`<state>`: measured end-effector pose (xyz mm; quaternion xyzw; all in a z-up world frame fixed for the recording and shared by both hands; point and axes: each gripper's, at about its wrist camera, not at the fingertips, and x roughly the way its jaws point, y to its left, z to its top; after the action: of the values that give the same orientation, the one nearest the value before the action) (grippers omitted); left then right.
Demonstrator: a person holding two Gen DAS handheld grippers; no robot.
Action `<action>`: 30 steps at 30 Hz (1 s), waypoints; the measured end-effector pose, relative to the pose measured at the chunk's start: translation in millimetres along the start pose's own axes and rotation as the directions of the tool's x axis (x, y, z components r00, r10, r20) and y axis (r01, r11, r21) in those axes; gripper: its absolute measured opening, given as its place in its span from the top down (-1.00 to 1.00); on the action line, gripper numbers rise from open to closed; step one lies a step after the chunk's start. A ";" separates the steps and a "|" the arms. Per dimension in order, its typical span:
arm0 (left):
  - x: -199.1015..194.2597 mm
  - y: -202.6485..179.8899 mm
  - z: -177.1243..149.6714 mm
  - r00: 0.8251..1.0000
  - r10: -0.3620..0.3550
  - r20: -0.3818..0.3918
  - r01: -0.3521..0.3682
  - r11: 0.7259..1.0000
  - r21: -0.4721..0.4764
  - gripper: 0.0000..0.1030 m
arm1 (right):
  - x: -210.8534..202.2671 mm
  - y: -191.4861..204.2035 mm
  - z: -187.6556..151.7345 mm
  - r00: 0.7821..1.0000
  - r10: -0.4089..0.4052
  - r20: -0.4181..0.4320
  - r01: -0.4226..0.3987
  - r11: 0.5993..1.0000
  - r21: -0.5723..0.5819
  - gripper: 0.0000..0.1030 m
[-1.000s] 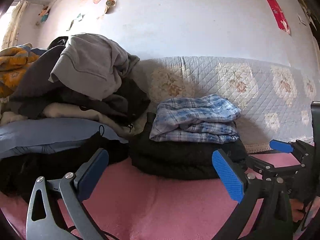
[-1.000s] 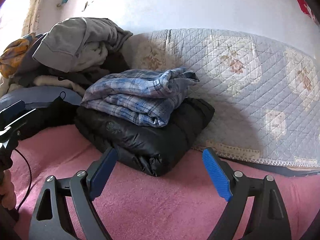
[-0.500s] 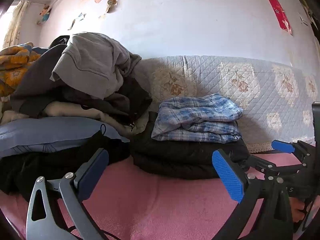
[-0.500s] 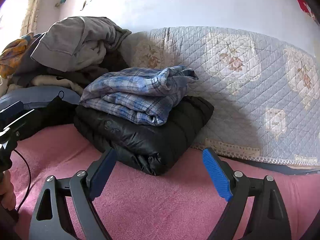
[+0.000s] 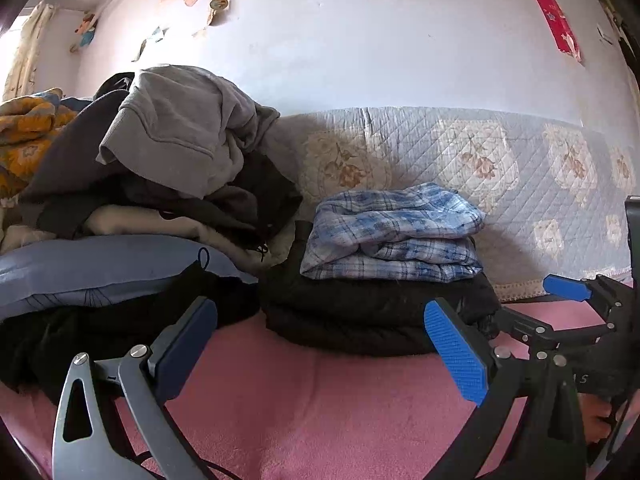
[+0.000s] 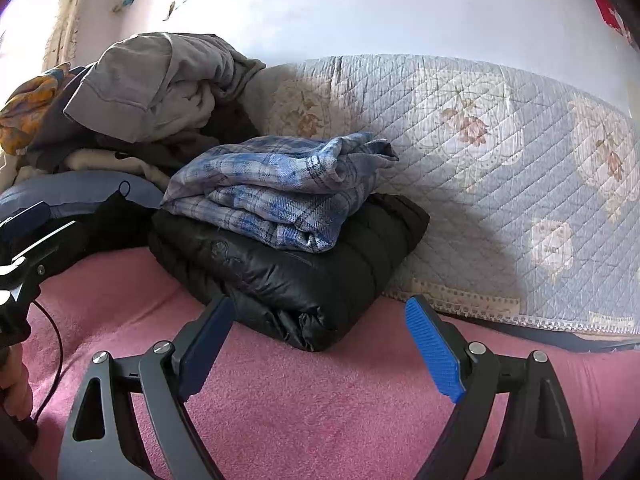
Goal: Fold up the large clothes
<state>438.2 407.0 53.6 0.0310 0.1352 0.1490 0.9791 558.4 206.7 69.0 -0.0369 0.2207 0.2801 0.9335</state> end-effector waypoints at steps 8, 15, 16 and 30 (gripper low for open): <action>0.3 0.7 0.3 1.000 -0.002 -0.002 0.002 1.000 -0.003 -1.00 | 0.5 -0.4 0.1 1.000 -0.002 -0.004 0.002 1.000 0.004 -0.74; 0.8 -2.6 0.0 1.000 -0.005 0.000 0.006 1.000 0.018 -1.00 | 0.8 -1.8 0.2 1.000 0.001 -0.006 -0.001 1.000 0.006 -0.74; 1.3 -2.9 0.0 1.000 -0.006 -0.002 0.006 1.000 0.019 -1.00 | 1.3 -2.4 0.4 1.000 0.000 -0.007 0.000 1.000 0.008 -0.74; 0.6 -0.9 -0.4 1.000 -0.006 -0.010 0.006 1.000 0.006 -1.00 | 0.8 -1.4 -0.2 1.000 -0.002 -0.005 0.002 1.000 0.001 -0.74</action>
<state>438.9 406.4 52.9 0.0329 0.1405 0.1458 0.9787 559.7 205.8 68.4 -0.0372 0.2233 0.2789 0.9333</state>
